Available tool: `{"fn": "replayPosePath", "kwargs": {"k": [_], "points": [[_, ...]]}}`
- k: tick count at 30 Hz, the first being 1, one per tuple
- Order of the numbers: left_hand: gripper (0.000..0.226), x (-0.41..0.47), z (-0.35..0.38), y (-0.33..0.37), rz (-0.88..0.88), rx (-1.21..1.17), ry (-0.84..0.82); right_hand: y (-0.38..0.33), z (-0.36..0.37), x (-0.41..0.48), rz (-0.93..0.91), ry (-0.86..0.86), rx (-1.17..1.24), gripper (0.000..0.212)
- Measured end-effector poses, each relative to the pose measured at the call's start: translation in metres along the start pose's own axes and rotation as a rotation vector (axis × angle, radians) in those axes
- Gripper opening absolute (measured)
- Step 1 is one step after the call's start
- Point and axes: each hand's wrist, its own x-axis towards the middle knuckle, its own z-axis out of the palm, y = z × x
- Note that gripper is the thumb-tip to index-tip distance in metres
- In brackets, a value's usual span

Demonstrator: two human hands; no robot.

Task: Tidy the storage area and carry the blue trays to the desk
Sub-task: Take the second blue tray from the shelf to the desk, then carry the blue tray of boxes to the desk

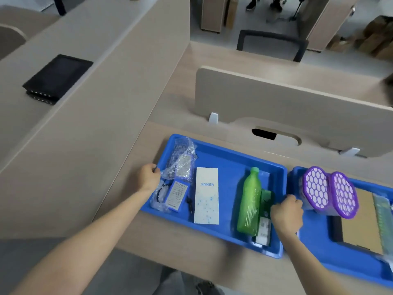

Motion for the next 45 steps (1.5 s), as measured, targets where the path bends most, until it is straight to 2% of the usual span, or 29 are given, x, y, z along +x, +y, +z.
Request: {"fn": "replayPosePath", "kwargs": {"k": [2, 3, 4, 7, 10, 12, 14, 16, 19, 21, 24, 27, 30, 33, 39, 42, 45], "points": [[0.021, -0.012, -0.006, -0.01, -0.001, -0.025, 0.056, -0.006, 0.001, -0.019, -0.163, 0.101, -0.001, 0.039], [0.024, -0.024, -0.011, -0.015, 0.011, -0.015, 0.096, -0.01, 0.002, -0.031, -0.259, 0.099, 0.029, 0.038], [0.023, -0.039, -0.018, -0.022, 0.026, -0.002, 0.143, -0.015, 0.005, -0.044, -0.342, 0.032, 0.071, 0.034], [0.013, -0.104, -0.04, -0.056, 0.062, -0.023, 0.256, -0.025, 0.02, -0.099, -0.575, -0.309, 0.147, 0.021], [0.011, -0.194, -0.057, -0.117, -0.038, -0.147, 0.239, -0.034, 0.038, -0.168, -0.904, -0.529, 0.025, 0.016], [0.012, -0.265, -0.07, -0.17, -0.203, -0.217, 0.258, -0.039, 0.062, -0.218, -1.051, -0.804, -0.057, 0.011], [0.014, -0.34, -0.079, -0.239, -0.458, -0.278, 0.305, -0.042, 0.096, -0.266, -1.079, -1.112, -0.143, 0.025], [0.017, -0.422, -0.083, -0.309, -0.763, -0.334, 0.345, -0.048, 0.131, -0.314, -1.082, -1.281, -0.331, 0.028], [0.015, -0.537, -0.068, -0.397, -1.148, -0.553, 0.478, -0.066, 0.182, -0.388, -1.072, -1.363, -0.573, 0.016], [0.016, -0.593, -0.057, -0.421, -1.313, -0.672, 0.563, -0.087, 0.216, -0.445, -1.131, -1.342, -0.655, 0.017], [0.016, -0.629, -0.058, -0.441, -1.502, -0.944, 0.677, -0.124, 0.266, -0.536, -1.189, -1.355, -0.672, 0.019], [0.018, -0.626, -0.092, -0.473, -1.542, -1.214, 0.718, -0.161, 0.302, -0.609, -1.208, -1.326, -0.662, 0.018], [0.022, -0.595, -0.163, -0.52, -1.537, -1.364, 0.739, -0.192, 0.326, -0.646, -1.16, -1.254, -0.721, 0.016], [0.02, -0.532, -0.285, -0.573, -1.464, -1.354, 0.751, -0.226, 0.35, -0.666, -1.034, -1.212, -0.748, 0.015], [0.014, -0.369, -0.535, -0.662, -1.095, -1.267, 0.738, -0.321, 0.412, -0.722, -0.787, -1.163, -0.752, 0.029], [0.013, -0.297, -0.617, -0.707, -0.995, -1.218, 0.78, -0.387, 0.466, -0.778, -0.719, -1.168, -0.717, 0.03], [0.013, -0.251, -0.672, -0.749, -1.035, -1.222, 0.777, -0.473, 0.52, -0.863, -0.79, -1.187, -0.729, 0.027]]}}
